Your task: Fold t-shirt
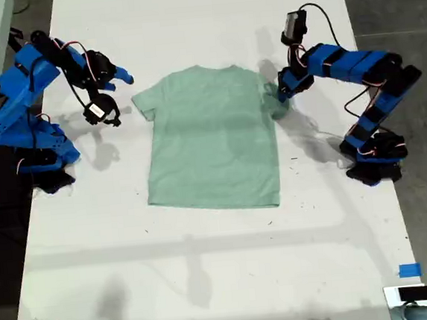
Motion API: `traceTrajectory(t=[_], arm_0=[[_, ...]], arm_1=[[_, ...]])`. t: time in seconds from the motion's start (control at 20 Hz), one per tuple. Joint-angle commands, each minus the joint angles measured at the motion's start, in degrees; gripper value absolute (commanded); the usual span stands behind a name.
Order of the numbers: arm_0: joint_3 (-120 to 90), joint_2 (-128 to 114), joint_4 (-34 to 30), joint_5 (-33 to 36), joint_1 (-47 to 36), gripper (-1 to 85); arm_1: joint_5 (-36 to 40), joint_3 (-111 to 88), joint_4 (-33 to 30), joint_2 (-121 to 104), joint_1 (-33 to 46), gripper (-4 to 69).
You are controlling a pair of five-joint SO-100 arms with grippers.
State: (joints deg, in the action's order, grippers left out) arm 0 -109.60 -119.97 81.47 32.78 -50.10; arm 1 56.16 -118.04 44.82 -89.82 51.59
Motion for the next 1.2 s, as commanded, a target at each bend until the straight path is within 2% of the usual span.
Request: traceTrajectory(t=[0.0, 0.25, 0.35, 0.4, 0.65, 1.0, 1.15], arm_0=[[1.32, -0.18, -0.35, 0.44, -1.05, 21.0], [1.05, -0.35, -0.35, 0.44, -0.97, 21.0], [0.88, -0.35, -0.62, 0.44, -0.88, 21.0], [0.88, -0.35, -0.7, 0.44, -0.79, 21.0], [0.18, -1.49, -0.35, 0.44, -0.97, 21.0], [-0.53, -1.76, -0.79, 0.09, -0.53, 21.0], [-0.62, -1.76, -0.79, 0.0, 0.0, 21.0]], arm_1=[[1.67, 7.73, 9.23, -1.23, 0.88, -1.3], [0.79, 33.13, 35.95, -2.46, -2.29, -1.3], [-2.11, 48.34, 44.03, 2.9, -6.77, -1.3], [-3.6, 54.58, 45.79, 6.15, -9.32, -1.3], [-11.95, 68.47, 42.63, 18.63, -17.75, -1.3], [-19.69, 73.48, 27.77, 28.13, -25.05, -1.3], [-22.15, 73.56, 22.85, 33.75, -25.66, -1.3]])
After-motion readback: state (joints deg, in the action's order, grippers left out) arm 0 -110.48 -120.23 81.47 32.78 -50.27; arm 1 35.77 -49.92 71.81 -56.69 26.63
